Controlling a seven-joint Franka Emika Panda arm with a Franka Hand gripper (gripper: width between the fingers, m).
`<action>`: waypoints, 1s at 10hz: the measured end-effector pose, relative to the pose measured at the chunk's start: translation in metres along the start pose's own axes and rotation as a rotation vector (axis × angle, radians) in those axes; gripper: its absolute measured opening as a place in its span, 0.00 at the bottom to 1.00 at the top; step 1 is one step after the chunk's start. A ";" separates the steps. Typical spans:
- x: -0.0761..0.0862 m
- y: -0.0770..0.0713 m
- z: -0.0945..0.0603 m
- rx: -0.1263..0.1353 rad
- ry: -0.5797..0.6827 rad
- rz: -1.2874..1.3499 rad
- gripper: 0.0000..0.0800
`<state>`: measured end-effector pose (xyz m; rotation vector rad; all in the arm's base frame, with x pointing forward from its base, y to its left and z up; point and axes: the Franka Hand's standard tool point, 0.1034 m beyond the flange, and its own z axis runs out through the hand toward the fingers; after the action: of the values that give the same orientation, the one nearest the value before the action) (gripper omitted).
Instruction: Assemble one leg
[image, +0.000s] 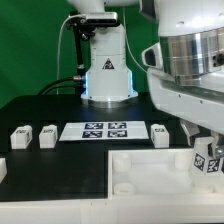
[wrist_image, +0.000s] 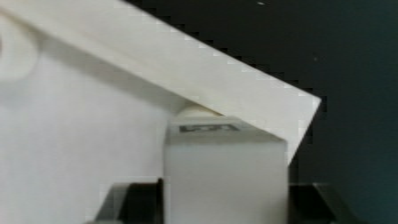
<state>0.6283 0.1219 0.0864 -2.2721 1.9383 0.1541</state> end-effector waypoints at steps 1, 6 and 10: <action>0.002 -0.001 0.000 0.021 -0.023 0.113 0.38; -0.007 -0.001 0.001 0.030 -0.034 0.029 0.69; -0.009 -0.003 0.002 0.036 -0.012 -0.386 0.81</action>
Offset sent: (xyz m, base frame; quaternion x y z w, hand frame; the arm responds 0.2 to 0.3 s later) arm 0.0000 0.0000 0.0000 0.0000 0.0000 0.0000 1.0000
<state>0.6296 0.1312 0.0856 -2.5571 1.4446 0.0855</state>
